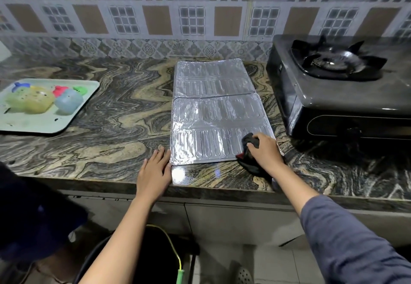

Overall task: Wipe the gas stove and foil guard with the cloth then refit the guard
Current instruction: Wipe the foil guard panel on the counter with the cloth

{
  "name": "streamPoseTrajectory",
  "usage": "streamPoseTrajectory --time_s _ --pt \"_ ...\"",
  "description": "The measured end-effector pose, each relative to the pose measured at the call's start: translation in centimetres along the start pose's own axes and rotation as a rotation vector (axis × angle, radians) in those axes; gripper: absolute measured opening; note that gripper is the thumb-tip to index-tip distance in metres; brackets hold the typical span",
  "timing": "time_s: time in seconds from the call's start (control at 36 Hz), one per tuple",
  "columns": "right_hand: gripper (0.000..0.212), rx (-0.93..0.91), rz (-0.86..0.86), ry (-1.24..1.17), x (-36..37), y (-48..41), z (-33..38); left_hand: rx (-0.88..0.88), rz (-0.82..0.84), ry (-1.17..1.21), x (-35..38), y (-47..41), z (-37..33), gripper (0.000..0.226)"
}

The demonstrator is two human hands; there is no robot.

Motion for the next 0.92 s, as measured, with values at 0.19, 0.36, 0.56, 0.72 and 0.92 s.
streamPoseTrajectory --time_s 0.19,0.36,0.56,0.72,0.92 --pt "0.024 -0.122 0.015 -0.065 0.6 0.6 2.7 -0.02 0.033 0.019 -1.2 -0.2 -0.7 0.049" --pt "0.021 -0.274 -0.002 -0.197 0.0 0.8 7.0 -0.013 -0.093 0.263 -4.4 -0.4 -4.1 0.046" --pt "0.014 -0.496 -0.047 -0.287 -1.0 1.0 12.0 0.017 -0.071 0.842 -9.9 -3.0 -10.0 0.032" --pt "0.014 -0.628 -0.056 -0.294 -1.3 1.1 13.7 0.033 -0.11 1.067 -12.0 -4.7 -11.0 0.011" --pt "0.019 -0.649 0.025 -0.412 -2.3 1.1 14.2 0.086 -0.168 1.073 -13.7 -6.0 -10.7 0.014"
Point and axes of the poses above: each hand's wrist, its own y-axis away from the middle knuckle, its own x-axis out of the palm, z = x × y, the point moved 3 cm from there along -y, towards the middle knuckle, and after that the axes turned 15 degrees about -y, right-handed, at the moved point
